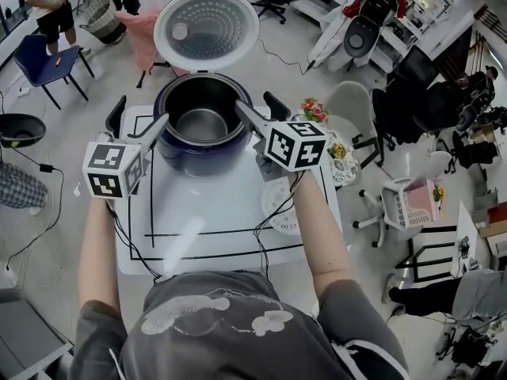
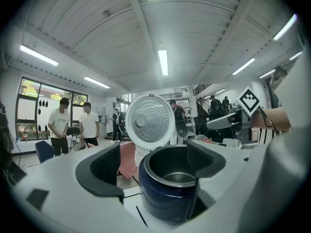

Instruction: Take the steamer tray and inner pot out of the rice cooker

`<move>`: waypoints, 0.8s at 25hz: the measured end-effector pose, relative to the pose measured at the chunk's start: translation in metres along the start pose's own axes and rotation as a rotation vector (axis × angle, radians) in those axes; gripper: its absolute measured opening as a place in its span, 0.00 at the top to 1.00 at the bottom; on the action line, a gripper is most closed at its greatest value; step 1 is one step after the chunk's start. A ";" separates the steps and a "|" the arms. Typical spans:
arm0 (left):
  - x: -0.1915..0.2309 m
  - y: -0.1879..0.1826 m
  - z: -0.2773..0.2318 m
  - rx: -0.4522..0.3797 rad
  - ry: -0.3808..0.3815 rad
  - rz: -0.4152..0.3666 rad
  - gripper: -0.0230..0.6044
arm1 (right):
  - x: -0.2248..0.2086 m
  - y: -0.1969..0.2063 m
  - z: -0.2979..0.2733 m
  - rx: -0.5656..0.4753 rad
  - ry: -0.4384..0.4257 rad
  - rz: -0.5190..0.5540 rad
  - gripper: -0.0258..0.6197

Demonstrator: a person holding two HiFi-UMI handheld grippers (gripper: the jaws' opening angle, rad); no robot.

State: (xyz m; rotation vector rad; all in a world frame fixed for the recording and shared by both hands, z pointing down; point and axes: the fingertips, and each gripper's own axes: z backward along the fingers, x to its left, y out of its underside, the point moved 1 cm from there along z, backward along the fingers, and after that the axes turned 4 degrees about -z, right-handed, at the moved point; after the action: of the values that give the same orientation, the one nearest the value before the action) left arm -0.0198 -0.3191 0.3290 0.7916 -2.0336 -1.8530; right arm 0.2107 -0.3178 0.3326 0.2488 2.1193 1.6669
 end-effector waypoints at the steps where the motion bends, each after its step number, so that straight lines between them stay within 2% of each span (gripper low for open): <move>1: 0.001 -0.001 -0.004 0.005 0.007 0.002 0.29 | -0.004 -0.001 -0.012 0.020 0.011 -0.005 0.46; 4: 0.005 0.003 -0.020 0.030 0.028 0.017 0.29 | -0.021 0.007 -0.047 0.124 0.049 0.016 0.46; 7: 0.012 0.013 -0.037 0.058 0.040 0.037 0.29 | -0.042 0.032 -0.080 0.283 0.092 0.129 0.46; 9: 0.016 0.020 -0.047 0.073 0.044 0.042 0.29 | -0.049 0.050 -0.096 0.371 0.087 0.188 0.46; 12: 0.022 0.026 -0.060 0.084 0.049 0.052 0.29 | -0.052 0.065 -0.115 0.446 0.081 0.273 0.47; 16: 0.025 0.034 -0.072 0.092 0.055 0.063 0.29 | -0.061 0.075 -0.130 0.542 0.118 0.431 0.47; 19: 0.022 0.036 -0.077 0.097 0.061 0.063 0.29 | -0.066 0.079 -0.134 0.596 0.129 0.486 0.47; 20: 0.022 0.036 -0.078 0.098 0.064 0.063 0.29 | -0.069 0.081 -0.134 0.613 0.141 0.510 0.53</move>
State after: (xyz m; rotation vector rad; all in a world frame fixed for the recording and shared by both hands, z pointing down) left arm -0.0027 -0.3946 0.3719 0.7918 -2.0981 -1.6841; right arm 0.2037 -0.4419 0.4503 0.9451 2.8009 1.2307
